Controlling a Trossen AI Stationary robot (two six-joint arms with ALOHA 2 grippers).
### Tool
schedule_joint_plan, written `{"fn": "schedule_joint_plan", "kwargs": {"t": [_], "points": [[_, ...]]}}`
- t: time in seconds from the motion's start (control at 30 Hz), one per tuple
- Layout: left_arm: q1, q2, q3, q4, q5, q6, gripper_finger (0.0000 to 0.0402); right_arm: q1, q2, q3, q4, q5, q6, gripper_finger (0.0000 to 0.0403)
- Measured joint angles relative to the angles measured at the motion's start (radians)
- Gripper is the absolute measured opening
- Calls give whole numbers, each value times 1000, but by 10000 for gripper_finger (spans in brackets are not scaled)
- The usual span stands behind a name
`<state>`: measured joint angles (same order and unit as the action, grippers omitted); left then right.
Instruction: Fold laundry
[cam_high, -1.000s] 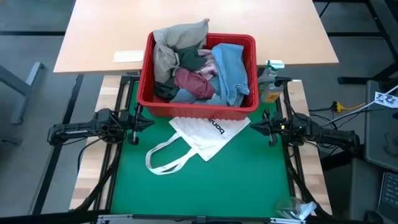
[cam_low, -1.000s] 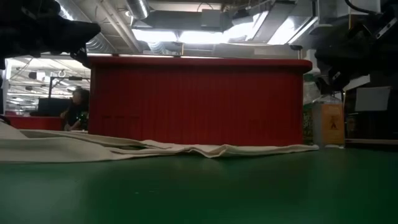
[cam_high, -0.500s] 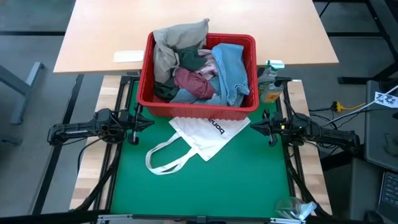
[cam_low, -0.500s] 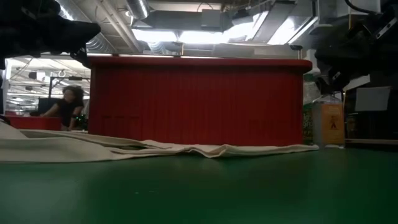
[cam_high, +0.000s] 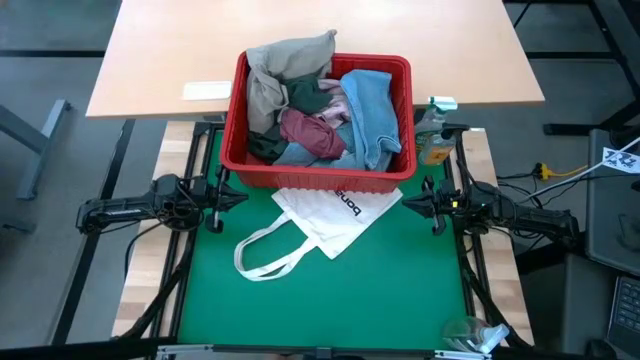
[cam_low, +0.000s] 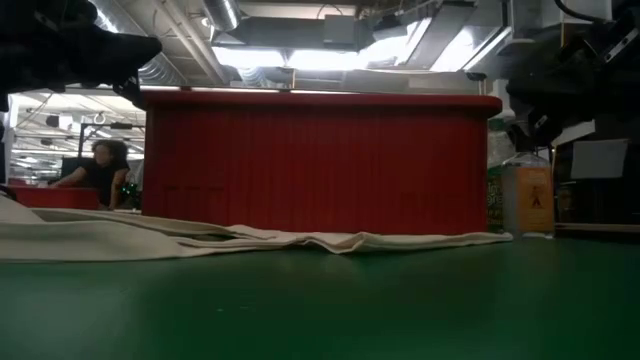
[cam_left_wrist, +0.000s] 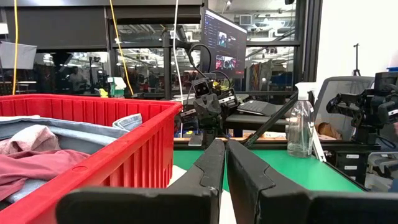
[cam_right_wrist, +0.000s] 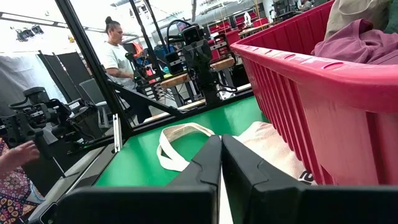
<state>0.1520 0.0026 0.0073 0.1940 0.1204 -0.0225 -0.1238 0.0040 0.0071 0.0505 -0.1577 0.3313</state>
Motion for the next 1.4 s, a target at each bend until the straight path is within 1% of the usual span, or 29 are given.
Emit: {"fn": "schedule_joint_plan", "kwargs": {"t": [0.23,0.4,0.67,0.8,0.9,1.13,1.23,1.4], "points": [[0,0,0,0,0,0,15,0,0,0,1,0,1,14],[0,0,0,0,0,0,15,0,0,0,3,57,-21,14],[-1,0,0,0,-7,0,15,0,0,0,12,90,-19,14],[-1,0,0,0,-9,0,15,-1,0,0,14,120,44,14],[-1,0,0,0,-11,0,15,-1,0,0,15,122,83,14],[-1,0,0,1,-13,0,15,-1,0,0,29,122,90,17],[-1,0,0,1,-13,2,15,-1,0,0,90,122,104,41],[-1,0,0,0,-25,27,15,-1,0,0,210,124,114,122]]}}
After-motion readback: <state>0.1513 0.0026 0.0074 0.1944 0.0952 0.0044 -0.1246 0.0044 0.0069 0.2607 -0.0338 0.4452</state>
